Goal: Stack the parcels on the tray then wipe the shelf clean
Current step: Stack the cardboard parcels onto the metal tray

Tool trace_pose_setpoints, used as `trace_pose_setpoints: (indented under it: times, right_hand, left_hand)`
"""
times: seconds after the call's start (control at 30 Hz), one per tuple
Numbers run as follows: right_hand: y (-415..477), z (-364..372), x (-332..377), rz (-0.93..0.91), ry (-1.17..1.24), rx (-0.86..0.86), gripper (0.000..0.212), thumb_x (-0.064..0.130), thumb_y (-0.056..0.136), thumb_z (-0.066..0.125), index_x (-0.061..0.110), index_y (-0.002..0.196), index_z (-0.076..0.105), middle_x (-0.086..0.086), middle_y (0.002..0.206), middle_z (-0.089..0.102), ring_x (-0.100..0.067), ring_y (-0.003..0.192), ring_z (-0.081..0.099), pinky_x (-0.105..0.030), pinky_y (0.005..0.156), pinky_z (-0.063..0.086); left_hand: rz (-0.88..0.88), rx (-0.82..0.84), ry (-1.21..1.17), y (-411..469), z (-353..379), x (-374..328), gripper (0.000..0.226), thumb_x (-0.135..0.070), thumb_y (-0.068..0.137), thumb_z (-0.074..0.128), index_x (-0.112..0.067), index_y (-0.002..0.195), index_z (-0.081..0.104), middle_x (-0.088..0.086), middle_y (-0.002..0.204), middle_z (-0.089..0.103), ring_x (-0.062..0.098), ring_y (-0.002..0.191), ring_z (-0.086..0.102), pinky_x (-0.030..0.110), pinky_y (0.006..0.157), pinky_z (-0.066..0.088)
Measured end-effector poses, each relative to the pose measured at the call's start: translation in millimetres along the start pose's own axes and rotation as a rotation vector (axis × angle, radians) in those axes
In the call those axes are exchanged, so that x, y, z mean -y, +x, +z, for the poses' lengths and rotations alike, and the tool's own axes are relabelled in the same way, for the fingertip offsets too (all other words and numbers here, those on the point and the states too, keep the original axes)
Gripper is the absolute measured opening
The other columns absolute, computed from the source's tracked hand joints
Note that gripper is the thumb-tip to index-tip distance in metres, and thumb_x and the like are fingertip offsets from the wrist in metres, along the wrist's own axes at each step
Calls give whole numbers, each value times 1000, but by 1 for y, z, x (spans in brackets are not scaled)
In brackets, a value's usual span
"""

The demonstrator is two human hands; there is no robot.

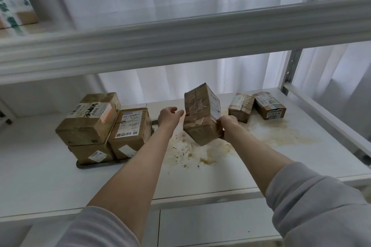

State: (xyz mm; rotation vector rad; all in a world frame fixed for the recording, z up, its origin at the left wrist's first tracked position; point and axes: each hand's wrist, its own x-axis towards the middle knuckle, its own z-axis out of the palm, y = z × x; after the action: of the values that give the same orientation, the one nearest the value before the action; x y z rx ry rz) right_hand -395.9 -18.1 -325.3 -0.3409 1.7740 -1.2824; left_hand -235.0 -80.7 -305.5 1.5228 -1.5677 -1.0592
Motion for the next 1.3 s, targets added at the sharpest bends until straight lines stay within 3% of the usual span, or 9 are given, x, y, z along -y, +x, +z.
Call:
trace_pose_setpoints:
  times: [0.07, 0.3, 0.53, 0.63, 0.73, 0.9, 1.03, 1.2, 1.3]
  right_hand:
    - [-1, 1, 0, 35, 55, -5, 13, 6, 93, 42, 8, 85, 52, -11, 85, 56, -29, 83, 58, -46, 81, 55]
    - [3, 1, 0, 62, 118, 8, 29, 3, 97, 28, 9, 77, 48, -4, 70, 50, -17, 55, 47, -24, 41, 39]
    - [-1, -14, 10, -47, 37, 174, 27, -6, 90, 45, 11, 101, 62, -8, 96, 64, -21, 82, 58, -30, 65, 48]
    - [0, -20, 17, -97, 19, 218, 25, -10, 87, 47, 11, 89, 59, -10, 97, 64, -24, 88, 58, -32, 70, 51]
    - [2, -24, 20, -128, 13, 253, 31, -13, 85, 49, 8, 106, 59, -11, 103, 65, -26, 92, 60, -30, 64, 49]
    - [8, -32, 23, -129, 18, 292, 35, -15, 80, 52, 9, 106, 51, -14, 116, 64, -31, 110, 61, -34, 76, 54]
    - [9, -41, 24, -121, 14, 342, 37, -14, 80, 55, 9, 107, 49, -13, 114, 64, -29, 105, 62, -32, 74, 56]
    - [7, -49, 28, -141, -16, 403, 37, -9, 80, 62, 9, 110, 51, -11, 108, 67, -21, 86, 63, -26, 64, 54]
    - [7, -51, 30, -164, -4, 415, 36, -6, 79, 66, 10, 109, 53, -8, 100, 67, -19, 78, 63, -26, 62, 54]
  left_hand:
    - [2, 44, -23, 0, 2, -2, 44, -26, 90, 63, -6, 128, 57, 9, 132, 58, 25, 123, 52, 33, 100, 41]
    - [69, 109, -98, -2, 4, -9, 36, -19, 87, 65, -10, 122, 63, 6, 122, 64, 19, 110, 58, 34, 99, 46]
    - [-72, 171, -155, -14, 11, -18, 43, -47, 86, 61, -10, 107, 62, 5, 104, 64, 22, 98, 60, 34, 85, 51]
    - [-68, 220, -112, -20, 18, -20, 53, -54, 80, 64, -12, 112, 60, 7, 115, 63, 22, 103, 58, 35, 89, 48]
    - [-73, 218, -16, -24, 25, -23, 70, -59, 77, 65, -11, 127, 55, 8, 129, 57, 24, 115, 54, 36, 99, 45]
    - [-92, 209, -51, -32, 34, -30, 54, -42, 86, 63, -10, 129, 53, 1, 114, 58, 15, 99, 52, 26, 82, 42]
    - [-98, 173, -142, -37, 39, -33, 47, -32, 88, 64, -12, 129, 53, 1, 104, 60, 8, 79, 56, 17, 60, 42]
    - [-158, 137, -224, -32, 41, -29, 58, -34, 85, 65, -21, 136, 42, 4, 104, 66, 20, 88, 63, 36, 82, 53]
    - [-181, 120, -240, -30, 44, -31, 43, -34, 89, 58, -23, 130, 48, -2, 95, 64, 18, 84, 59, 33, 77, 45]
